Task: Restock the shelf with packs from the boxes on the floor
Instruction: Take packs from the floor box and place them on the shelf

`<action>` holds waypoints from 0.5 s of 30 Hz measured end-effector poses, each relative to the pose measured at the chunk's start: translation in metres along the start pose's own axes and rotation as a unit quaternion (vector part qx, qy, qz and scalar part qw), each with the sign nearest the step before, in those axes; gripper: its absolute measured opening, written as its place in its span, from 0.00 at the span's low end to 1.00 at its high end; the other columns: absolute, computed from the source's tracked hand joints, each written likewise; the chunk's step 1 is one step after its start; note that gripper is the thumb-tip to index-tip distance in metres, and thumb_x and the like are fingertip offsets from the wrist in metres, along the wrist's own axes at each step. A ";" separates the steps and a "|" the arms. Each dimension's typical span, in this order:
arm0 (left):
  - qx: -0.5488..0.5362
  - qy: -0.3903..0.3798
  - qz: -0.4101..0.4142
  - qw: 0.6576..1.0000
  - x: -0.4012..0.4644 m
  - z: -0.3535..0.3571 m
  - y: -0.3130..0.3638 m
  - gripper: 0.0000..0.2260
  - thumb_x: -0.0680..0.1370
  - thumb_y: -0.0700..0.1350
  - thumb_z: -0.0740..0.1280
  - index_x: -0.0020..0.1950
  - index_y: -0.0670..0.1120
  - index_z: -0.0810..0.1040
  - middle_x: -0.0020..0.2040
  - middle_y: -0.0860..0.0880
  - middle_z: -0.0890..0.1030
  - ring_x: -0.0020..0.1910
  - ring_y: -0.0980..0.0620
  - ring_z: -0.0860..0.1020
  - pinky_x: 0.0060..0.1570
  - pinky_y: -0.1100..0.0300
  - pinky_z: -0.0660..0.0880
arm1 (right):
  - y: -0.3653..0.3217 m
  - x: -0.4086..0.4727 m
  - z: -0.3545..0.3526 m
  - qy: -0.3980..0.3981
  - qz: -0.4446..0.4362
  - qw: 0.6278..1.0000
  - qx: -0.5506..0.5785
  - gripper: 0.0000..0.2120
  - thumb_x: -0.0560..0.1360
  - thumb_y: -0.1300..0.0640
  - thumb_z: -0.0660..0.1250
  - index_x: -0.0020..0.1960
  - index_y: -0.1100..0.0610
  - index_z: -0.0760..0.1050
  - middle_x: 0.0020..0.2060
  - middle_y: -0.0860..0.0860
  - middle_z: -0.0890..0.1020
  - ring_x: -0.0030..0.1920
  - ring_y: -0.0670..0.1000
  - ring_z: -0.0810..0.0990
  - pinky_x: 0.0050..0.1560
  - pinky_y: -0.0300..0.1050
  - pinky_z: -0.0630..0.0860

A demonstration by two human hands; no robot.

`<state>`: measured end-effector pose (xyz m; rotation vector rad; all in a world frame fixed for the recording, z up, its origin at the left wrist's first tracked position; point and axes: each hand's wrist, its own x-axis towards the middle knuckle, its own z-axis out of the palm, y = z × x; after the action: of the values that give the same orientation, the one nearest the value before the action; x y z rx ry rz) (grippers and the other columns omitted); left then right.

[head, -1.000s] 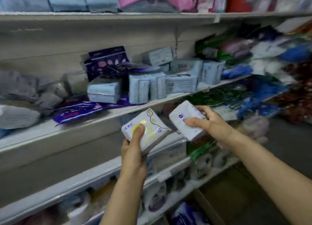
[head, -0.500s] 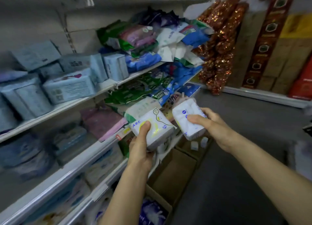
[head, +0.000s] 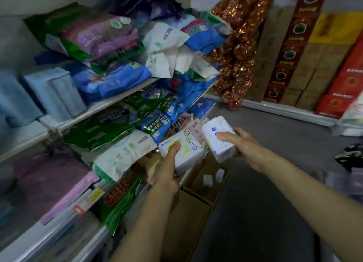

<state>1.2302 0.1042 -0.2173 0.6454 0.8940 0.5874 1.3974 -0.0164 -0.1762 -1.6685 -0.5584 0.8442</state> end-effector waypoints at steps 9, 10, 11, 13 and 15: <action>0.041 -0.018 -0.054 0.998 0.119 0.064 0.011 0.10 0.75 0.50 0.72 0.54 0.49 0.81 0.41 0.49 0.87 0.47 0.48 0.83 0.51 0.50 0.79 | -0.008 0.142 -0.033 -0.018 0.037 0.999 -0.018 0.33 0.66 0.43 0.75 0.66 0.51 0.69 0.57 0.54 0.81 0.54 0.55 0.80 0.60 0.57 0.76; 0.049 -0.013 -0.055 0.997 0.131 0.069 0.009 0.12 0.74 0.51 0.73 0.55 0.49 0.81 0.44 0.48 0.87 0.49 0.47 0.83 0.54 0.48 0.79 | -0.005 0.156 -0.038 -0.019 0.041 0.999 -0.016 0.31 0.68 0.45 0.74 0.66 0.52 0.69 0.56 0.53 0.81 0.54 0.55 0.80 0.61 0.57 0.76; 0.054 -0.006 -0.057 0.997 0.143 0.073 0.007 0.14 0.73 0.52 0.74 0.56 0.49 0.81 0.47 0.48 0.87 0.50 0.47 0.83 0.54 0.48 0.79 | -0.003 0.169 -0.042 -0.024 0.050 0.998 -0.017 0.30 0.69 0.45 0.74 0.66 0.52 0.69 0.55 0.53 0.81 0.54 0.54 0.80 0.60 0.57 0.76; 0.068 0.023 -0.056 0.996 0.167 0.084 -0.001 0.19 0.70 0.54 0.77 0.58 0.49 0.81 0.49 0.47 0.86 0.49 0.47 0.84 0.48 0.49 0.81 | -0.004 0.194 -0.051 -0.045 0.058 0.997 -0.023 0.24 0.71 0.49 0.72 0.63 0.54 0.70 0.50 0.51 0.80 0.49 0.52 0.80 0.52 0.51 0.79; 0.083 0.059 -0.059 0.993 0.188 0.094 -0.008 0.32 0.60 0.58 0.81 0.60 0.49 0.80 0.51 0.47 0.86 0.49 0.46 0.85 0.43 0.52 0.81 | -0.003 0.217 -0.061 -0.072 0.065 0.995 -0.035 0.16 0.74 0.53 0.70 0.58 0.54 0.70 0.45 0.50 0.80 0.43 0.48 0.80 0.40 0.43 0.77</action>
<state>1.4049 0.2060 -0.2752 0.7077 1.0915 0.4520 1.5817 0.1058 -0.2191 -1.7311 -0.5880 1.0571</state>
